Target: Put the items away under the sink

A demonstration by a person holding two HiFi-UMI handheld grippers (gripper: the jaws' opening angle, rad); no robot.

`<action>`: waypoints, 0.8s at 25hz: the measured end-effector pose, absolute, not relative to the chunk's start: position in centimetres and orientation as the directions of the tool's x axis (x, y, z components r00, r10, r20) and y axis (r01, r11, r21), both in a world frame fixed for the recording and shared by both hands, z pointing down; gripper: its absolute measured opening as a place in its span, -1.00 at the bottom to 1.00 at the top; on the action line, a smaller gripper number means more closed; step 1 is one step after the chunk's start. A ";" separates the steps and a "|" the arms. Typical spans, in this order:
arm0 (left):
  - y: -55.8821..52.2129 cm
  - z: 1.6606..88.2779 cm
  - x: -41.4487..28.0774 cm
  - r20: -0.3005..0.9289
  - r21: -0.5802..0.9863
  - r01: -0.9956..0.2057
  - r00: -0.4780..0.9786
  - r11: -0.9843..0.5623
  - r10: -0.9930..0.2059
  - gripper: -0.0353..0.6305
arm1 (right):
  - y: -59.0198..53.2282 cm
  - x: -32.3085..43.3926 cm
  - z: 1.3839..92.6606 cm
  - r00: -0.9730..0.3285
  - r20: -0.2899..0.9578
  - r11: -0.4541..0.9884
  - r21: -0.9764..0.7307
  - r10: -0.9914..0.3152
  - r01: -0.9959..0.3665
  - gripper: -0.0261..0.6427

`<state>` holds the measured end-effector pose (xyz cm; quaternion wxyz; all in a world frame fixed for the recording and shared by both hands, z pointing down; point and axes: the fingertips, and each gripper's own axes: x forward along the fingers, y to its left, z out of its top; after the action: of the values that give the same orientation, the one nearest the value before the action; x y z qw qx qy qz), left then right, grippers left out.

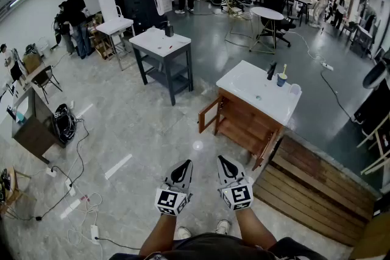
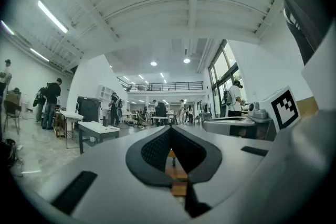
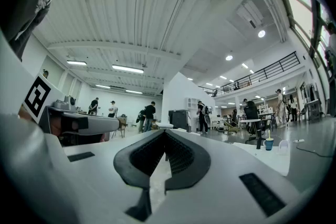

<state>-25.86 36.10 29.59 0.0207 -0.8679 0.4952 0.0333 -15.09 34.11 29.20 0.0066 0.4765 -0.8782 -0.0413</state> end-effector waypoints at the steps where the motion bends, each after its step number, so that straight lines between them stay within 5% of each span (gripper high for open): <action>1: 36.0 29.6 -25.7 -0.078 -0.003 -0.860 0.509 -0.510 -0.857 -0.89 | 34.0 -15.0 29.3 -0.545 -0.029 0.542 0.079 -0.838 -0.837 -0.85; 20: 34.3 29.9 -21.4 -0.072 0.004 -0.847 0.530 -0.532 -0.845 -0.89 | 33.0 -10.2 29.3 -0.538 -0.061 0.536 0.047 -0.841 -0.843 -0.85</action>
<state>-21.36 34.27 29.92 0.0157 -0.8745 0.4837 0.0325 -10.23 33.03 29.31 -0.0157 0.4803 -0.8763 -0.0352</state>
